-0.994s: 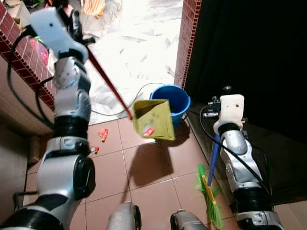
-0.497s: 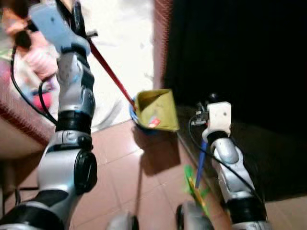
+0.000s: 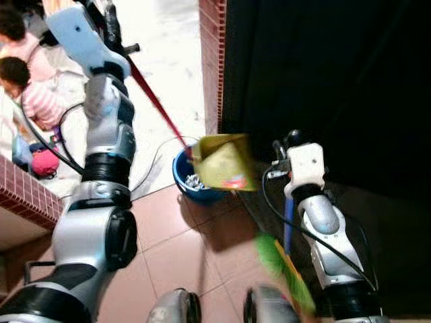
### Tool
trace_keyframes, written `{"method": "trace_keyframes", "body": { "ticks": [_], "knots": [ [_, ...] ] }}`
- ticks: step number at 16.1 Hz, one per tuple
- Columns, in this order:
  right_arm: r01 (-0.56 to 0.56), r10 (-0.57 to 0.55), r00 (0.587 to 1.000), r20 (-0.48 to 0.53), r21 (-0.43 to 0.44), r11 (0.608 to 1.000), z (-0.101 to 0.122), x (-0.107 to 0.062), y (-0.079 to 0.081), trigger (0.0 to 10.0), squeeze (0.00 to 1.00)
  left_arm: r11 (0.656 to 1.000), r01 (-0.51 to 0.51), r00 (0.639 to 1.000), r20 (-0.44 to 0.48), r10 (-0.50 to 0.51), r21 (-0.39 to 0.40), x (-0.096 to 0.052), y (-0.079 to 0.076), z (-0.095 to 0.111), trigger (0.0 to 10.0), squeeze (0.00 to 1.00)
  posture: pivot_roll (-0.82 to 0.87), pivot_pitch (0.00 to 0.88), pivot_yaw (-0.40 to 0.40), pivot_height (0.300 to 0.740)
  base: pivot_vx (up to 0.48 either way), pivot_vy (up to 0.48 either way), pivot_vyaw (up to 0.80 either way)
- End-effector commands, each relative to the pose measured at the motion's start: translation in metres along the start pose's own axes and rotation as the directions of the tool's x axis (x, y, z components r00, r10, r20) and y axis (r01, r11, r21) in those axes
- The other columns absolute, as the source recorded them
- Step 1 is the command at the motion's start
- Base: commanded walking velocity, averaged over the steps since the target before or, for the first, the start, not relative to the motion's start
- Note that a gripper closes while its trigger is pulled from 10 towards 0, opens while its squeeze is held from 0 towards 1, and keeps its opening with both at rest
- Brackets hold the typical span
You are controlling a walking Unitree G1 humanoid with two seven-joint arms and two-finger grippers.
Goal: Sweep floor
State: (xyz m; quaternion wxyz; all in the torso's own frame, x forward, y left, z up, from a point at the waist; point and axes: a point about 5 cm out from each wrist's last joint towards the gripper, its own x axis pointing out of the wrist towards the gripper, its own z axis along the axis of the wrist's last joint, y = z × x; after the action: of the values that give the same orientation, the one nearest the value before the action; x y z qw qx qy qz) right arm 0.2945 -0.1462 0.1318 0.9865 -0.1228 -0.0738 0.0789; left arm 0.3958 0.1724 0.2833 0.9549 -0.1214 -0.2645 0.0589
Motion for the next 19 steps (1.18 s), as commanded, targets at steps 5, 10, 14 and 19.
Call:
{"method": "trace_keyframes", "body": {
  "ticks": [5,10,14,19],
  "knots": [
    [-0.006,0.006,1.0,0.015,-0.023,1.0,0.001,-0.002,-0.003,10.0,0.0,1.0,0.024,0.993,0.115,-0.024,0.002,0.007,-0.015,0.024,10.0,0.0,-0.14,0.113,0.073,0.74,0.096,0.397,0.0],
    [-0.012,0.012,1.0,0.021,-0.035,0.999,0.002,-0.002,-0.003,10.0,0.0,0.995,0.02,0.987,0.159,-0.034,0.093,0.006,-0.014,0.025,10.0,0.0,-0.14,0.114,0.074,0.74,0.0,0.0,0.0],
    [-0.011,0.012,1.0,0.024,-0.039,0.999,0.003,-0.003,-0.001,10.0,0.0,0.974,-0.014,0.973,0.228,-0.038,0.225,0.001,-0.023,0.024,10.0,0.0,-0.15,0.12,0.075,0.74,0.0,0.0,0.0],
    [-0.007,0.009,1.0,0.028,-0.046,0.999,0.004,-0.004,-0.001,10.0,0.0,0.969,0.0,0.964,0.256,-0.065,0.245,-0.004,-0.044,0.02,10.0,0.0,-0.17,0.128,0.087,0.74,0.0,0.0,0.0]
  ]
}}
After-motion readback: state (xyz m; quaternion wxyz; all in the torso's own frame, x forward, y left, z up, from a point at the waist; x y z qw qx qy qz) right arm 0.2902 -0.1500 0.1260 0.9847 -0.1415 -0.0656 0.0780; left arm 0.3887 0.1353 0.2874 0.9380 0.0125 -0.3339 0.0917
